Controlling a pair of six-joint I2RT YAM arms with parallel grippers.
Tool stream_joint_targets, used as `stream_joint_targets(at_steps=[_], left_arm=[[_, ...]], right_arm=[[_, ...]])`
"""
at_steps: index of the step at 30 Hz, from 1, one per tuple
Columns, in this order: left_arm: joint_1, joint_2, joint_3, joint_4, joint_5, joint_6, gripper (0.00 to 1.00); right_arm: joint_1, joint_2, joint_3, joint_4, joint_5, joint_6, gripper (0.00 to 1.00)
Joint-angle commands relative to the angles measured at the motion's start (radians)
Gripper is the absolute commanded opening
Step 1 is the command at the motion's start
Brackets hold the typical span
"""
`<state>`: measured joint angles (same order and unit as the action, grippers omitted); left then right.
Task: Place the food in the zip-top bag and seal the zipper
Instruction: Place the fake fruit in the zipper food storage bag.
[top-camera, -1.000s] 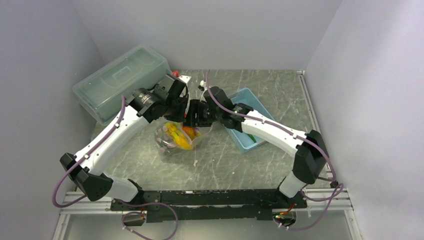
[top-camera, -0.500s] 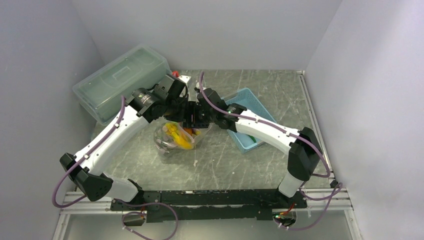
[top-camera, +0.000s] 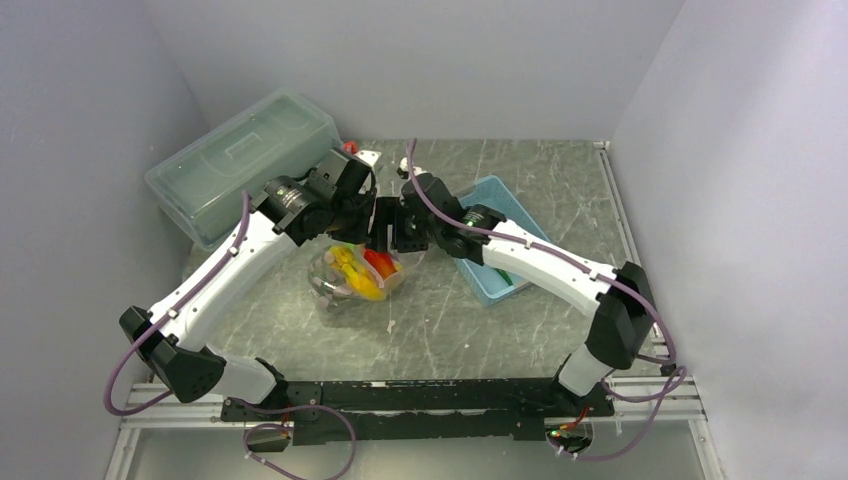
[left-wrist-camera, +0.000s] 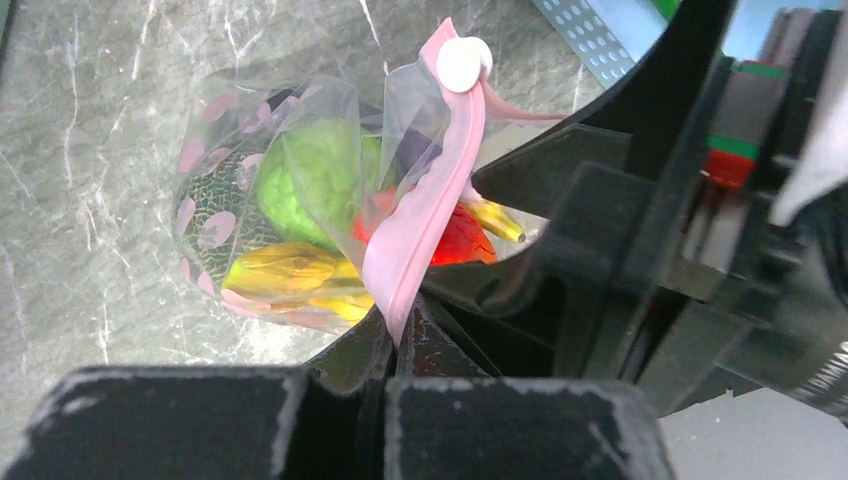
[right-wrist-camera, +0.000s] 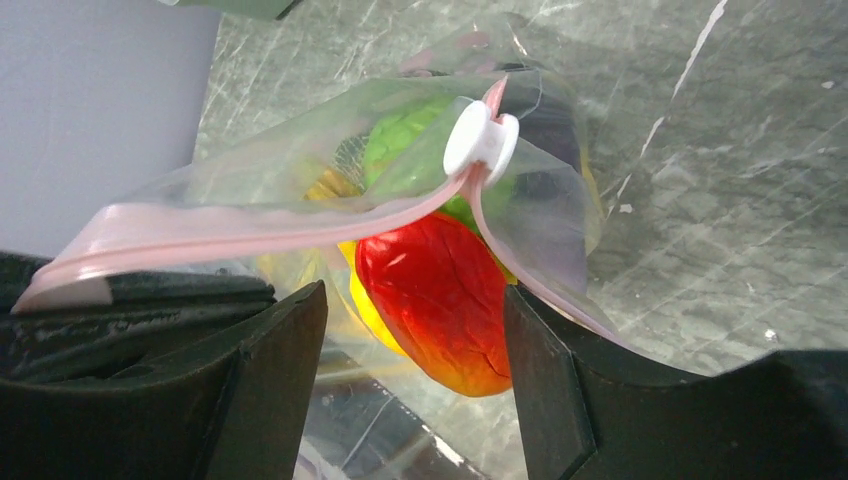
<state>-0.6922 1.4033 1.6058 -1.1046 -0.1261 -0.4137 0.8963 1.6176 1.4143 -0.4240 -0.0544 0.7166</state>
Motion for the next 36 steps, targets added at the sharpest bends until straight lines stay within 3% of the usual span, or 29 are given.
stream_joint_targets(at_steps=[1,7,19,30,36], left_arm=[[-0.003,-0.033,0.017,0.040,-0.013,-0.018,0.00],[-0.002,-0.033,0.012,0.040,-0.017,-0.013,0.00],[0.000,-0.033,-0.004,0.049,-0.018,-0.007,0.00],[-0.001,-0.050,-0.020,0.043,-0.023,-0.010,0.00],[-0.001,-0.050,-0.022,0.042,-0.022,-0.008,0.00]], right_arm=[[0.004,-0.072,0.045,-0.012,0.031,-0.039,0.69],[0.003,-0.148,0.055,-0.078,0.140,-0.093,0.68],[-0.039,-0.263,0.031,-0.179,0.309,-0.250,0.56],[-0.219,-0.246,-0.016,-0.244,0.255,-0.391,0.51],[-0.321,-0.154,-0.021,-0.256,0.212,-0.414,0.49]])
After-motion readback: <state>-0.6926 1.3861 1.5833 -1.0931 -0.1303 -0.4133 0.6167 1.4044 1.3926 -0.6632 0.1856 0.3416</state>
